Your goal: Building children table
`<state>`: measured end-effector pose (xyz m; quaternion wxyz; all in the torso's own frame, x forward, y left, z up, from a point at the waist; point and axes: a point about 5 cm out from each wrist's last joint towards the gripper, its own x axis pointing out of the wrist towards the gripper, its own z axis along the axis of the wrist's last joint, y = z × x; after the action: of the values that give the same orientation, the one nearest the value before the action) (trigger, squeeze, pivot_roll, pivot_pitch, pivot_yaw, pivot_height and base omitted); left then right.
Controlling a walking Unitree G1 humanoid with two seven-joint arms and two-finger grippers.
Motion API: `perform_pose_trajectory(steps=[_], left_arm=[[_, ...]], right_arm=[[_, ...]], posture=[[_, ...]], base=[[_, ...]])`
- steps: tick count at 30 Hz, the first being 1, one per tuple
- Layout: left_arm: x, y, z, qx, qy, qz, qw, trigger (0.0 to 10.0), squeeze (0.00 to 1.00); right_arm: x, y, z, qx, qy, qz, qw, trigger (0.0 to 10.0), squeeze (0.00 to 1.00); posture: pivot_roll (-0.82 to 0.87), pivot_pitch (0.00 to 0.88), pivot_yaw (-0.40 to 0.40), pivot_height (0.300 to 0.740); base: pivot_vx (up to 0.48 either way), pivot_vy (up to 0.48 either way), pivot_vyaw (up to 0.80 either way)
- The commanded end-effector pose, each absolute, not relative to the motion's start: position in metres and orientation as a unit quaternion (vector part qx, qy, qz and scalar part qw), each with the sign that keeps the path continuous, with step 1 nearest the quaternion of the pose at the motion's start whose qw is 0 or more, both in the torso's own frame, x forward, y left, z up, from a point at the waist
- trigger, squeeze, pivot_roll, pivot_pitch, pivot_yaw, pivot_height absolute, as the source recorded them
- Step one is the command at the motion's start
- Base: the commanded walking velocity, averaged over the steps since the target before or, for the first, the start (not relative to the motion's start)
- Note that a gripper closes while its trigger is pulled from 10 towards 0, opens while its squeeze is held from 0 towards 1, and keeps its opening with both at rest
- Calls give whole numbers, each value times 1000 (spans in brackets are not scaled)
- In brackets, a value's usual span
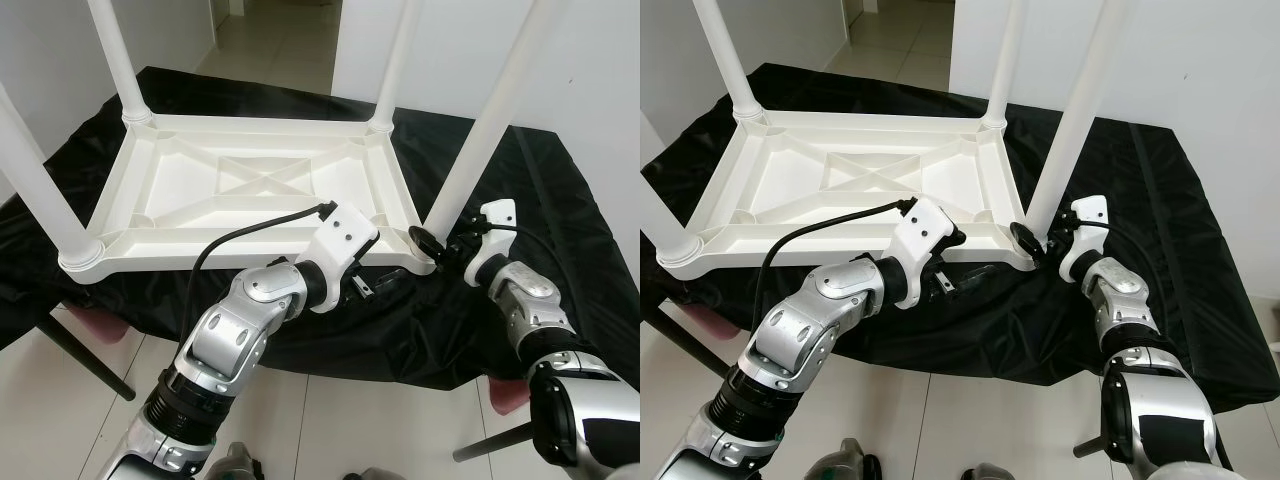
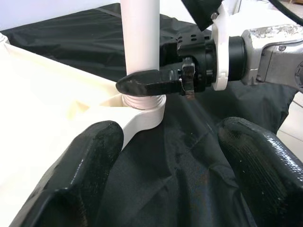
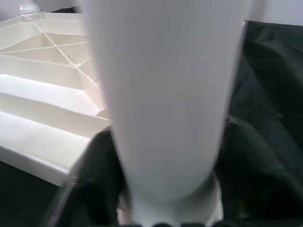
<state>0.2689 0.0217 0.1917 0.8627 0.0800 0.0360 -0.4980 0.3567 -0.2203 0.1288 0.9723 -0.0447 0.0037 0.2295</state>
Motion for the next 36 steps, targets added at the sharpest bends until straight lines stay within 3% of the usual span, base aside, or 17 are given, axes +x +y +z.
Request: perform_pose_trajectory(steps=[1, 15, 16, 36], left_arm=[[268, 22, 192, 82, 37, -490, 867, 10000, 0], [266, 24, 192, 81, 40, -486, 869, 10000, 0], [266, 24, 191, 81, 40, -487, 869, 10000, 0], [264, 22, 191, 79, 42, -490, 867, 10000, 0]], right_arm=[[355, -221, 122, -49, 24, 229, 972, 0, 0], [350, -225, 115, -52, 30, 238, 969, 0, 0], [349, -227, 113, -52, 34, 222, 973, 10000, 0], [354, -205, 110, -11, 13, 70, 997, 10000, 0]], posture=[[62, 15, -29, 740], [67, 22, -34, 740], [64, 22, -35, 740], [64, 20, -41, 740]], base=[[0, 0, 0], [0, 0, 0], [0, 0, 0], [0, 0, 0]])
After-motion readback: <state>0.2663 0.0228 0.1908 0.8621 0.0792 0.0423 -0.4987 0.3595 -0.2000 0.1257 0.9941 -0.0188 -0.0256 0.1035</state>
